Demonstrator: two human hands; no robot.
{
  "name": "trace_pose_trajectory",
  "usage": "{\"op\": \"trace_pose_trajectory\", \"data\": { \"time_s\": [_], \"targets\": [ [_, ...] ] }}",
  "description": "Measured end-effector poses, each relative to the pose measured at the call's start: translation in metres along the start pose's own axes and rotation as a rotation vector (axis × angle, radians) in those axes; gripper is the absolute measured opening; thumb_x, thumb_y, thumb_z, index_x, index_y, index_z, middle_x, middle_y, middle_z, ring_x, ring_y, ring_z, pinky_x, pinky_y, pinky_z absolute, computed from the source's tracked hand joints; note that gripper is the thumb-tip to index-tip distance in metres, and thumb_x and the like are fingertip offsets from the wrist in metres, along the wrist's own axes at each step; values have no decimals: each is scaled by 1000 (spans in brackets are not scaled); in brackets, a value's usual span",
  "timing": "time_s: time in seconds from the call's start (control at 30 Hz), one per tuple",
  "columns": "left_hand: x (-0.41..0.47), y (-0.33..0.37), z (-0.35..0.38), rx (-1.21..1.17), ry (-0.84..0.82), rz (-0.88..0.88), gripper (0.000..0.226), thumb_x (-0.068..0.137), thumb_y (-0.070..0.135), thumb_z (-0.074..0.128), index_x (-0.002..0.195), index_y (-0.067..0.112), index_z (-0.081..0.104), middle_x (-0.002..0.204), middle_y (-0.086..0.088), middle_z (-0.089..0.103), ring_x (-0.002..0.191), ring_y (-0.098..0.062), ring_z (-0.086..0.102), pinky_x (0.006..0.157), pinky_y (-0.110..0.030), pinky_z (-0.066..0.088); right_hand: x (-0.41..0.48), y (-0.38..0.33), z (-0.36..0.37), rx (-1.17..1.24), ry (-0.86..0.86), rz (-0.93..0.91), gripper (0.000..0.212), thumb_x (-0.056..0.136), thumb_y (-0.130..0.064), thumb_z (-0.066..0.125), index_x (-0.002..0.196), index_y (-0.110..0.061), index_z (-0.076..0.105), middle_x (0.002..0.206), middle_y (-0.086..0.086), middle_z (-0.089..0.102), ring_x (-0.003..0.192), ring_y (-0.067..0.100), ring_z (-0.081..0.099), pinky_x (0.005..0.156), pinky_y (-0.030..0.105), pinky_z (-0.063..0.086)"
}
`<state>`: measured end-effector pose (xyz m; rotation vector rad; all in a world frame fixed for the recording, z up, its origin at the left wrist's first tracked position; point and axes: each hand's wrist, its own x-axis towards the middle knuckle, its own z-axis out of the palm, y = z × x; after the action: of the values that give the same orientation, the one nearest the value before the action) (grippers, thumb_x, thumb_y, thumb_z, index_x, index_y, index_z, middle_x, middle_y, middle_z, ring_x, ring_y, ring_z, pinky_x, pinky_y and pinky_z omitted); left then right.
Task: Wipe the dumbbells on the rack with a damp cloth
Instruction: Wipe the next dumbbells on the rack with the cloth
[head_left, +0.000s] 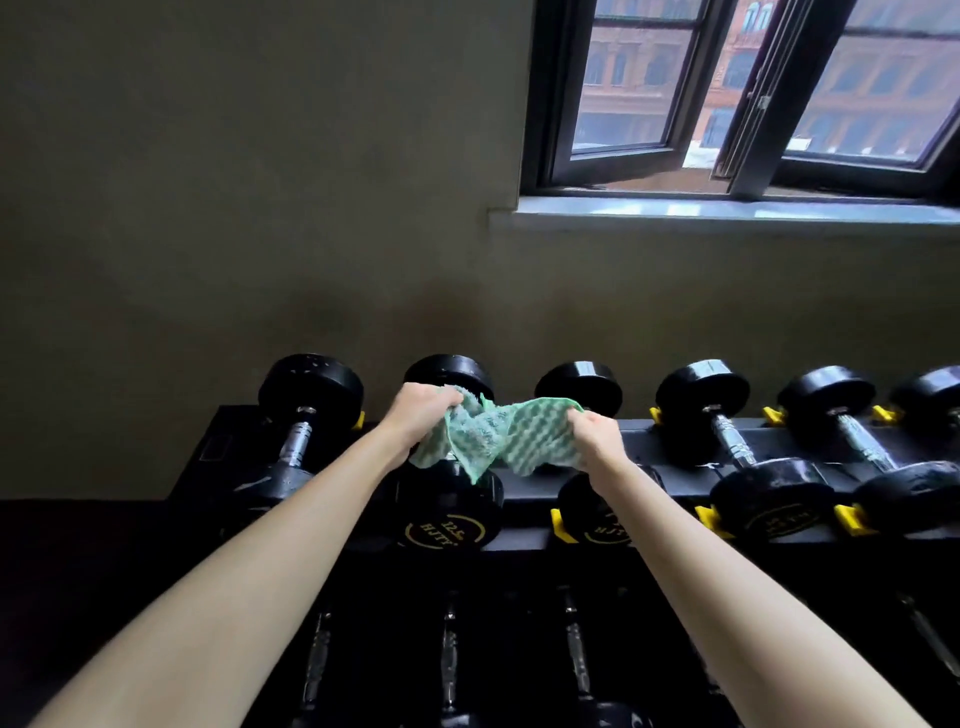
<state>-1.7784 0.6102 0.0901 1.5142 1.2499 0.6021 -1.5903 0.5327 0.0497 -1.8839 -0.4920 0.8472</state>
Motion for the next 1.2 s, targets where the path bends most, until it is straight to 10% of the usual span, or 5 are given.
{"op": "trace_pose_trajectory", "data": {
  "time_s": [0.3, 0.57, 0.9, 1.03, 1.2],
  "targets": [
    [67, 4, -7, 176, -396, 196, 42, 64, 47, 61, 68, 6, 55, 70, -7, 41, 69, -16, 35, 67, -29, 27, 58, -10, 43, 423, 104, 406, 86, 87, -72, 19, 139, -5, 36, 126, 28, 53, 106, 42, 59, 86, 49, 49],
    [112, -11, 19, 503, -582, 101, 42, 83, 25, 63, 48, 19, 41, 46, 8, 28, 45, -7, 24, 47, -23, 21, 102, 1, 63, 1039, -460, 115, 61, 81, -71, 36, 93, -15, 55, 95, 12, 56, 87, 26, 54, 81, 39, 40],
    [152, -40, 4, 219, 446, 221, 19, 77, 3, 51, 91, 2, 64, 86, -9, 56, 80, -25, 54, 71, -19, 34, 155, 30, 126, 873, -378, 284, 81, 85, -75, 9, 120, -20, 56, 112, 9, 61, 101, 23, 58, 96, 38, 42],
    [174, -63, -8, 234, 443, -159, 42, 85, -4, 40, 124, 5, 55, 125, -15, 56, 117, -31, 50, 96, -28, 36, 166, 37, 147, 736, -298, 407, 73, 84, -76, 13, 85, -22, 61, 56, 3, 57, 51, 14, 54, 56, 24, 44],
    [184, -81, -11, 170, 391, -339, 41, 83, -1, 41, 108, 13, 71, 119, -10, 64, 113, -29, 57, 95, -28, 43, 173, 35, 155, 771, -375, 396, 75, 88, -71, 10, 100, -19, 63, 93, 7, 66, 101, 25, 60, 97, 35, 45]
  ]
}}
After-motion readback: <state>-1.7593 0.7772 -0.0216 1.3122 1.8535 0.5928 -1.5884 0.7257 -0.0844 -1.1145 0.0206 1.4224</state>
